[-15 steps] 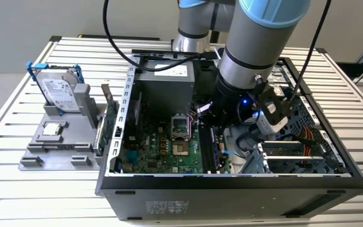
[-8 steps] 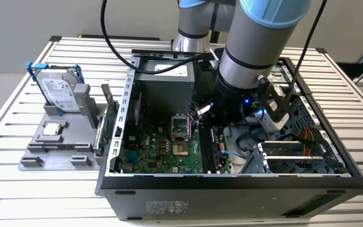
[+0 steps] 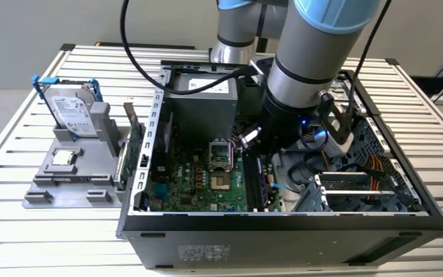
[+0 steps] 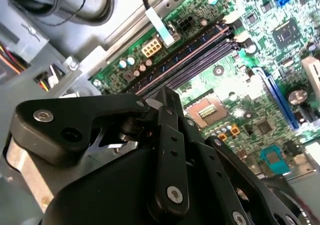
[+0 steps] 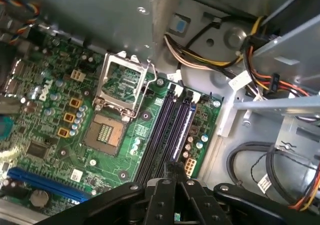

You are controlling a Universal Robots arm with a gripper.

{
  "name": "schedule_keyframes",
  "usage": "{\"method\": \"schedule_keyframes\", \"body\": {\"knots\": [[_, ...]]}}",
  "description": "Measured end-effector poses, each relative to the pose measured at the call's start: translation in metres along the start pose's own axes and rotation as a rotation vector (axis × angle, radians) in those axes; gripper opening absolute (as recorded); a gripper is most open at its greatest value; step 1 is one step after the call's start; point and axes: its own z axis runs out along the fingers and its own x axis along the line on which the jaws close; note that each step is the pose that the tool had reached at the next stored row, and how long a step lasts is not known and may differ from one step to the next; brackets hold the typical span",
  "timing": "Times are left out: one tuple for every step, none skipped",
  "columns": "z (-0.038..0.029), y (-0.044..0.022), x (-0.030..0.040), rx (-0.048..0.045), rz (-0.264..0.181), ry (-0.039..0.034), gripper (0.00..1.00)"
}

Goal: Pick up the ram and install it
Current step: 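Press down the ram until it locks into place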

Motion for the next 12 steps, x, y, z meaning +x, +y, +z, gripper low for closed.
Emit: {"method": "schedule_keyframes", "body": {"knots": [[0.0002,0.0001,0.0000,-0.0006,-0.016,0.0011,0.00],[0.0002,0.0001,-0.0001,-0.0009,-0.032,0.0025,0.00],[0.0002,0.0002,-0.0001,-0.0014,-0.050,0.0040,0.00],[0.0003,0.0002,-0.0001,-0.0018,-0.067,0.0053,0.00],[0.0003,0.0002,-0.0001,-0.0024,-0.085,0.0068,0.00],[0.0004,0.0002,-0.0001,-0.0028,-0.102,0.0080,0.00],[0.0005,0.0002,-0.0001,-0.0034,-0.120,0.0094,0.00],[0.0005,0.0002,-0.0001,-0.0038,-0.138,0.0109,0.00],[0.0006,0.0002,-0.0001,-0.0043,-0.156,0.0122,0.00],[0.0008,0.0002,-0.0001,-0.0049,-0.173,0.0136,0.00],[0.0009,0.0003,-0.0001,-0.0053,-0.185,0.0145,0.00],[0.0009,0.0003,-0.0001,-0.0057,-0.204,0.0160,0.00]]}}
